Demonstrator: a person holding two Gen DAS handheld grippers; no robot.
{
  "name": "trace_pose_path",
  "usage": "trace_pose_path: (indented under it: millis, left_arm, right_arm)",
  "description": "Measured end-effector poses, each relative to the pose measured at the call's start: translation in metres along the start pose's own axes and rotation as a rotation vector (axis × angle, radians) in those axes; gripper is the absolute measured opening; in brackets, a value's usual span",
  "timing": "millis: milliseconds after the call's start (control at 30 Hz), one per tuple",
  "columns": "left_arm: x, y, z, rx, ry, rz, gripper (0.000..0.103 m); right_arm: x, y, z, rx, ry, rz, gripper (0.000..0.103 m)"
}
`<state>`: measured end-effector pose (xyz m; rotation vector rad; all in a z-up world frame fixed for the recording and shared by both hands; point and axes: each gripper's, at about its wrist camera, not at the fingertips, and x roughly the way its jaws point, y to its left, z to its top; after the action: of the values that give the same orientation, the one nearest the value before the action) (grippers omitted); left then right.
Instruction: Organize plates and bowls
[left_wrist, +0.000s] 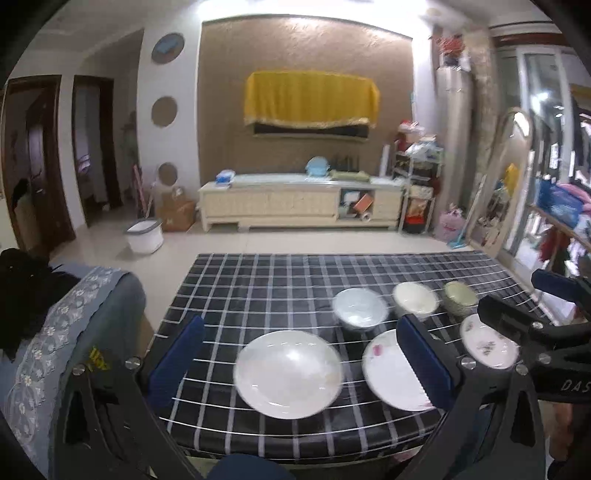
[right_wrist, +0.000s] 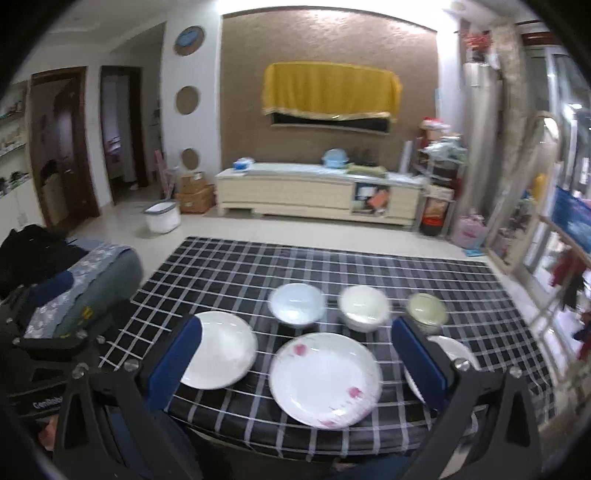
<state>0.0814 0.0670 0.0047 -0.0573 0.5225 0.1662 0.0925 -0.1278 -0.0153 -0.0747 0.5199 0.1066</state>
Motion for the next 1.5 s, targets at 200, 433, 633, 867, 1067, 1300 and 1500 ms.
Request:
trace_pose_path:
  millis: [200, 433, 633, 867, 1067, 1300, 1500]
  left_arm:
    - [0.050, 0.034, 0.001, -0.021, 0.119, -0.003, 0.103]
    - [0.116, 0.063, -0.024, -0.055, 0.291, 0.015, 0.103]
    - [0.163, 0.082, -0.059, -0.126, 0.456, 0.037, 0.084]
    - [0.205, 0.098, -0.092, -0.199, 0.584, 0.041, 0.068]
    - [0.226, 0.100, -0.097, -0.209, 0.641, 0.033, 0.068]
    - [0.247, 0.100, -0.112, -0.240, 0.706, 0.023, 0.053]
    - [0.250, 0.102, -0.119, -0.286, 0.727, 0.003, 0.030]
  right_arm:
    - [0.066, 0.019, 0.011, 0.013, 0.133, 0.046, 0.103]
    - [0.141, 0.037, -0.011, 0.015, 0.317, 0.117, 0.099]
    - [0.188, 0.053, -0.033, -0.021, 0.421, 0.145, 0.083]
    - [0.235, 0.062, -0.053, -0.031, 0.539, 0.146, 0.069]
    - [0.271, 0.058, -0.061, -0.015, 0.585, 0.122, 0.061]
    - [0.291, 0.056, -0.073, -0.005, 0.637, 0.130, 0.058]
    - [0.299, 0.048, -0.085, 0.035, 0.678, 0.157, 0.031]
